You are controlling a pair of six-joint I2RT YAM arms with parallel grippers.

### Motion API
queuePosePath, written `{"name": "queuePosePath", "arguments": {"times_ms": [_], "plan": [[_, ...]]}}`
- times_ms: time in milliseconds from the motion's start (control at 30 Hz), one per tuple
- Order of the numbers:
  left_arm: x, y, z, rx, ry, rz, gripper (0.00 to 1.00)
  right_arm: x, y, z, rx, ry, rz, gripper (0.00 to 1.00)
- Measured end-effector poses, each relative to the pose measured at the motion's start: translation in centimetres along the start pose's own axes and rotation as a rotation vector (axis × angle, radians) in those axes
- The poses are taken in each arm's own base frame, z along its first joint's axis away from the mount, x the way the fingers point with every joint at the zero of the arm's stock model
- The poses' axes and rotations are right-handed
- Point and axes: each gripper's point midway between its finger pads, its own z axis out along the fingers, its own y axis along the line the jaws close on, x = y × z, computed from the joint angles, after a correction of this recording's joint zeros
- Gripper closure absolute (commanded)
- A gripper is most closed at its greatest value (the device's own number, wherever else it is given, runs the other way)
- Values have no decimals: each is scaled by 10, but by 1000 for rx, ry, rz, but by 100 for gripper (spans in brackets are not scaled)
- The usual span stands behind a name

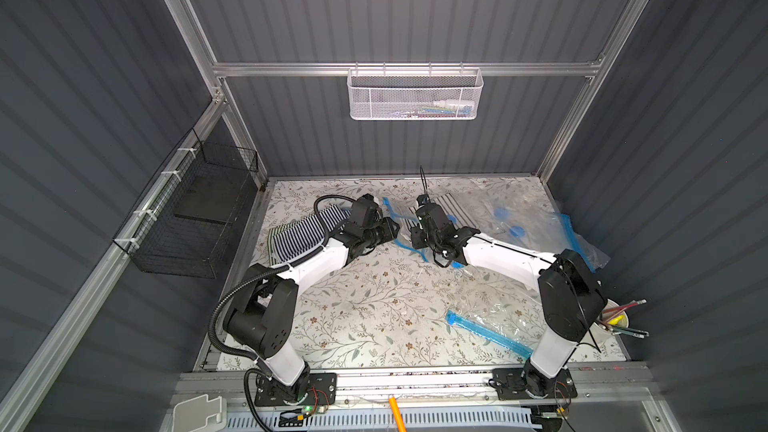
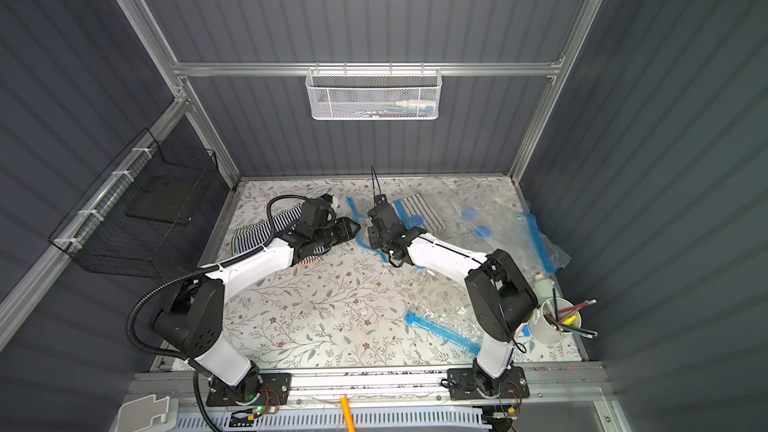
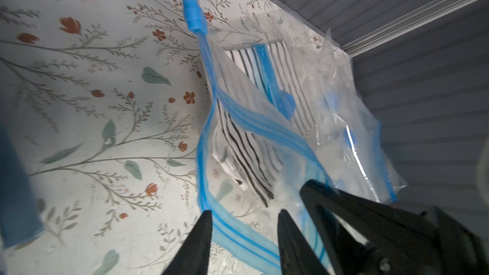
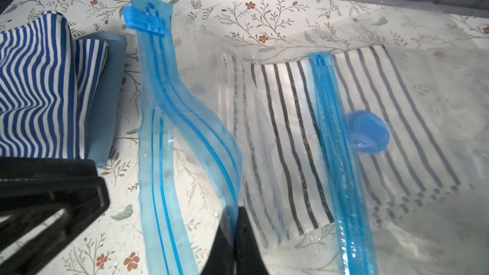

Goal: Take the tank top out of the vacuum bag
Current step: Open the vacuum bag at the center of the board.

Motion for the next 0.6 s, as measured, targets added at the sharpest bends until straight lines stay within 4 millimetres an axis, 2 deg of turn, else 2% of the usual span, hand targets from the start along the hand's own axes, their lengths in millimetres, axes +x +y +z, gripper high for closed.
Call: {"name": "queuePosePath", "arguments": {"times_ms": [133, 300, 467, 533, 600], "plan": [[12, -2, 23, 57, 63, -52, 71, 4, 2, 4, -9, 6, 11, 100], [35, 13, 48, 49, 138, -67, 77, 5, 4, 5, -27, 1, 30, 100], [41, 16, 53, 37, 149, -66, 70, 5, 7, 5, -40, 1, 46, 100], [41, 16, 54, 35, 147, -64, 62, 4, 8, 5, -46, 0, 51, 100], [39, 15, 58, 30, 144, -61, 59, 4, 8, 5, -49, 1, 53, 100]]}}
